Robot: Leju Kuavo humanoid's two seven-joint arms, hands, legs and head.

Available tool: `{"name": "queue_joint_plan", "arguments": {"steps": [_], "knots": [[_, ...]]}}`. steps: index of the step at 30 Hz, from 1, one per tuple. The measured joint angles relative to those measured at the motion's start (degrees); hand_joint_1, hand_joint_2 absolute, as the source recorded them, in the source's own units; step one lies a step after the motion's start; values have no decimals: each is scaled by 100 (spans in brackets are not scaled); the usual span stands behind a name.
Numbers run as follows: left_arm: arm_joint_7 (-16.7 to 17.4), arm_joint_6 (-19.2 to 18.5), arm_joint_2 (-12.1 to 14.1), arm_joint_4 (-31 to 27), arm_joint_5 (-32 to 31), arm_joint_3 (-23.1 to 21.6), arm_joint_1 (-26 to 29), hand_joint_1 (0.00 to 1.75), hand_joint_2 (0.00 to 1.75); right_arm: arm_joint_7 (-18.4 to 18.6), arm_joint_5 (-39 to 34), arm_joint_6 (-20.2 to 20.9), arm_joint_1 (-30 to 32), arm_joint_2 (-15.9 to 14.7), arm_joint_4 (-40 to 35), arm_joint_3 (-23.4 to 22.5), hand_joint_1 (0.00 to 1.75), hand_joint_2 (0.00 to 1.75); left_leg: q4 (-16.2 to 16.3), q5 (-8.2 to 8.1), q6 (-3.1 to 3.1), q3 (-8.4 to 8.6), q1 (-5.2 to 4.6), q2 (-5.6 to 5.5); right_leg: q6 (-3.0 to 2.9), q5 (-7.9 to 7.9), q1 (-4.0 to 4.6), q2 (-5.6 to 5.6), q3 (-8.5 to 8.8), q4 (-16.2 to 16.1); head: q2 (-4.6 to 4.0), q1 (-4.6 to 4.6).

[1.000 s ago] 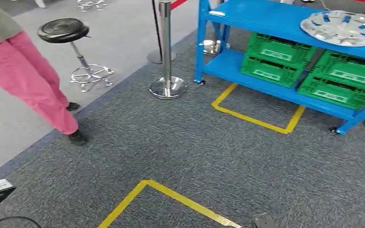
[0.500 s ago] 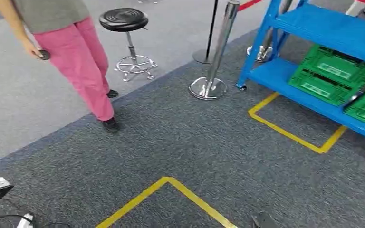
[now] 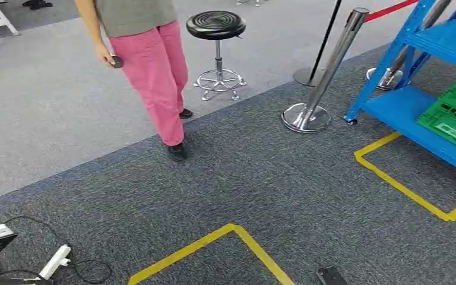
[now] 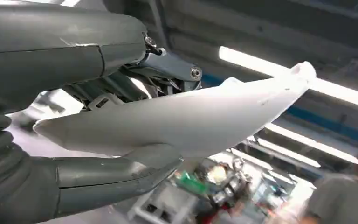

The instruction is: Take the parts from the cabinet and place them on the table.

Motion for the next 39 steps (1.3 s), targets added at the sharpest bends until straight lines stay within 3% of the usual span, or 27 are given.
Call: {"name": "queue_joint_plan", "arguments": {"steps": [2, 3, 5, 6, 7, 8, 9, 12, 14, 15, 17, 18, 20, 22, 23, 25, 27, 28, 29, 30, 32, 33, 35, 36, 37, 38, 39], "knots": [[0, 0, -7, 2, 0, -4, 25, 175, 175, 2, 11, -4, 25, 0, 0, 2, 0, 0, 767, -268, -79, -388, 83, 127, 10, -51, -3, -190, 38, 2, 0, 0], [0, -2, -7, 4, 0, -2, 27, 175, 175, 7, 26, -11, 36, 0, 0, 2, 0, 0, 828, -218, -113, -429, 128, 148, 31, -73, -11, -277, 61, 3, 0, 0], [-20, -2, -11, 2, 4, 4, 27, 175, 175, 13, 61, -11, 33, 0, 0, -9, 0, 0, 320, 168, -180, -177, 201, 209, 90, -128, -38, -436, 127, 6, 0, 2], [-35, -2, -11, 2, 13, 11, 27, 175, 175, 24, 81, -11, 33, 0, 0, -28, 0, 0, -181, 429, -216, 91, 227, 321, 128, -170, -61, -509, 176, 16, 0, 2], [-46, -2, -13, 2, 22, 20, 24, 175, 175, 31, 101, -11, 35, 0, 0, -44, 0, 0, -611, 554, -265, 307, 239, 588, 191, -221, -60, -571, 223, 31, 0, -7], [-57, -2, -22, 4, 43, 22, 7, 175, 175, 50, 109, -11, 38, -24, 2, -55, 0, 0, -690, 445, -253, 352, 128, 771, 261, -277, -6, -628, 160, 55, 0, -42], [-74, -2, -22, 2, 48, 35, 14, 175, 175, 55, 131, -9, 33, -24, -2, -55, 0, 0, -683, 426, -109, 336, 151, 666, 280, -311, 1, -686, 192, 52, 2, -18], [-85, -2, -28, 0, 57, 68, 56, 175, 175, 66, 140, -9, 22, -22, -2, -100, 0, 0, -678, 404, 31, 314, 122, 437, 334, -355, -27, -903, 339, 16, 0, 11], [-90, 0, -28, -4, 55, 77, 45, 175, 175, 66, 149, -2, 9, -22, -7, -109, 0, 0, -690, 411, 132, 323, 125, 320, 341, -618, -74, -299, 165, 356, 0, 31], [-94, 0, -31, -4, 57, 77, 38, 175, 175, 66, 149, -2, 13, -22, -9, -109, 0, 0, -691, 405, 165, 322, 111, 246, 322, -858, -65, -153, -87, 852, 0, 48], [-105, -2, -39, -4, 55, 77, 46, 175, 175, 68, 144, -2, 38, -22, -9, -109, 0, 0, -689, 391, 199, 324, 72, 92, 281, -1171, -33, -85, -643, 1824, 0, 59], [-107, 0, -46, -2, 57, 77, 46, 175, 175, 70, 144, -2, 53, -22, -9, -107, 0, 0, -688, 387, 211, 330, 50, 0, 245, -1149, -13, -78, -834, 2047, 0, 52], [-125, 0, -59, -2, 57, 79, 46, 175, 175, 70, 148, -2, 63, -20, -9, -109, 0, 0, -688, 378, 223, 367, 16, -189, 152, -677, 26, -52, -776, 1617, 0, 52], [-129, 0, -63, -2, 59, 92, 46, 175, 175, 70, 153, -2, 60, -22, -9, -120, 0, 0, -688, 359, 225, 421, 8, -346, 56, -54, 67, 218, -399, 605, 0, 55], [-129, 0, -68, -2, 61, 96, 43, 175, 175, 70, 160, -2, 68, -26, -7, -122, 0, 0, -685, 353, 217, 411, 2, -407, 20, -43, 73, 510, -316, 399, 0, 42], [-129, -2, -66, -2, 66, 99, 44, 175, 175, 77, 166, 2, 57, -26, -9, -129, 0, 0, -679, 374, 155, 358, 29, -556, 74, -75, 62, 432, -209, 245, 0, 57], [-129, -2, -63, -2, 66, 114, 76, 175, 175, 81, 177, 7, 48, -26, -11, -142, 0, 0, -734, 418, 67, 347, 52, -720, 43, -47, 72, 296, -167, 193, 0, 55], [-129, -2, -63, -2, 64, 120, 83, 175, 175, 81, 177, 15, 46, -24, -13, -151, 0, 0, -679, 376, 66, 353, 49, -599, 30, 1, 26, 208, -115, 91, 0, 50], [-127, 0, -55, -2, 64, 133, 72, 175, 175, 79, 190, 20, 52, -24, -15, -157, 0, 0, -553, 267, 35, 296, 8, -234, 11, 6, 39, 141, -69, 44, 0, 29], [-112, 0, -44, -2, 63, 144, 45, 175, 175, 79, 192, 26, 60, -24, -15, -160, 0, 0, -210, 42, -9, 132, 12, -14, -5, 4, 49, 45, -46, 36, 0, 26], [-39, -2, -24, 2, 59, 140, 57, 175, 175, 90, 194, 46, 85, -24, -15, -162, 0, 0, 642, -327, -72, -286, 52, 123, -28, -23, 56, -136, -34, 37, 0, 26], [-15, -2, -17, 7, 57, 136, 62, 175, 175, 96, 194, 52, 89, -24, -15, -164, 0, 0, 867, -367, -98, -407, 73, 134, -26, -37, 56, -222, -34, 38, 0, 26], [24, -2, 2, 7, 55, 133, 62, 175, 175, 103, 201, 59, 83, -24, -15, -177, 0, 0, 594, -85, -135, -272, 106, 171, -7, -65, 52, -382, -10, 40, 0, 24], [42, -2, 20, 7, 55, 133, 62, 175, 175, 103, 203, 61, 81, -22, -15, -181, 0, 0, 136, 173, -143, -28, 112, 231, 11, -88, 49, -452, 19, 40, 0, 22], [52, -2, 39, 7, 55, 133, 61, 175, 175, 105, 205, 63, 82, -22, -15, -186, 0, 0, -401, 414, -140, 272, 112, 387, 35, -116, 47, -523, 64, 40, 0, 22], [57, -2, 46, 9, 52, 133, 53, 175, 175, 105, 205, 63, 84, -24, -15, -188, 0, 0, -729, 387, -128, 456, 66, 733, 75, -144, 70, -582, 96, 41, 0, 22], [68, -2, 48, 7, 50, 127, 42, 175, 175, 105, 208, 63, 74, -22, -15, -190, 0, 0, -785, 387, -36, 463, 41, 711, 114, -177, 109, -634, 92, 60, 0, 24]]}}
